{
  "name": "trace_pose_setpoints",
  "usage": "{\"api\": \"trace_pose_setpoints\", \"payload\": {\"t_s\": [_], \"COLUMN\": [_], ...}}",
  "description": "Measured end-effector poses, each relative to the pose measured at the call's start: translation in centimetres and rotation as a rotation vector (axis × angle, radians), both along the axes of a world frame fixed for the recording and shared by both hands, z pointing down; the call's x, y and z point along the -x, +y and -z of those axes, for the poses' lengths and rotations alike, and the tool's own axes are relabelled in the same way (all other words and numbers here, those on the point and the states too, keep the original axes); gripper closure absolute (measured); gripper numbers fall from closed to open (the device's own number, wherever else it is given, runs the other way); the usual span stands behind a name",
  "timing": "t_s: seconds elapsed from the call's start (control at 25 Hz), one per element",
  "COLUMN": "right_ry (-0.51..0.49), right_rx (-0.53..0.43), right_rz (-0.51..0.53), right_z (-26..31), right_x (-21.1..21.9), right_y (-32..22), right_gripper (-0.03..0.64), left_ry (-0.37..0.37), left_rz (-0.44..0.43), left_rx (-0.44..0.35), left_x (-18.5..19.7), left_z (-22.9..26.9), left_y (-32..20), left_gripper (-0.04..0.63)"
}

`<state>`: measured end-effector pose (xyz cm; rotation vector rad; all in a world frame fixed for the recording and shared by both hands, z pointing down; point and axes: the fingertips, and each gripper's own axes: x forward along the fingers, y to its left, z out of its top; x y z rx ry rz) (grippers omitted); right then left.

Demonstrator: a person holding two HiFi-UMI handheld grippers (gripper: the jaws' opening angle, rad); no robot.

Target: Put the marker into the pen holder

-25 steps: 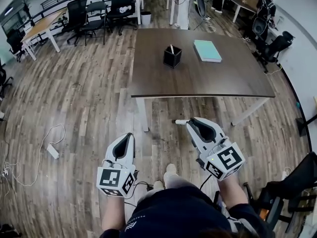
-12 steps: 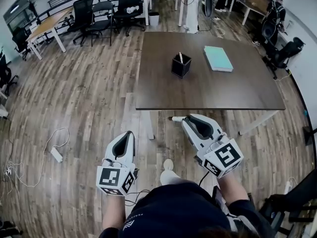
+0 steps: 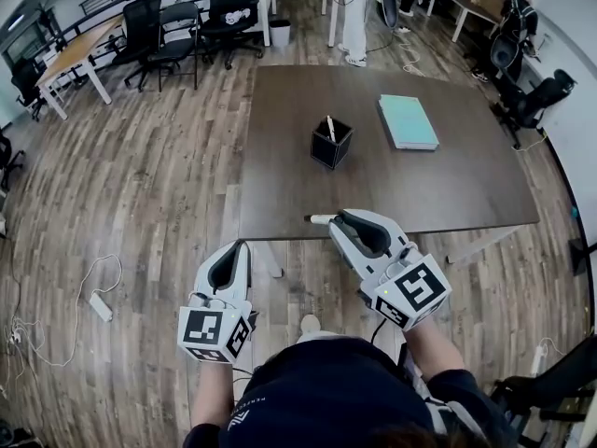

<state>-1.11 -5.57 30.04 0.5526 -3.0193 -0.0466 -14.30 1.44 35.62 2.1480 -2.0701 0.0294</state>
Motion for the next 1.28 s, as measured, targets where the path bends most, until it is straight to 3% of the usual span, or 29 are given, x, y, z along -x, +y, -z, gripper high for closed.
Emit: {"api": "trace_pose_setpoints", "payload": {"t_s": [0.64,1.28], "right_ry": [-0.019,-0.03], "right_rx": [0.031,0.034], "right_rz": [-0.076,-0.274], "right_z": [-0.7,-0.5], "right_x": [0.3,0.9], "right_y": [-7.6,-17.9], "right_gripper": [0.558,0.558], "left_ry": [-0.007,-0.009], "left_rz": [-0.118,-0.315], "left_rx": [0.037,0.066], "left_x": [0.2,0.6], "left_z": [-1.3,-1.8], "left_y": [-10.2,-22.4], "left_gripper": [0.589,0.589]}}
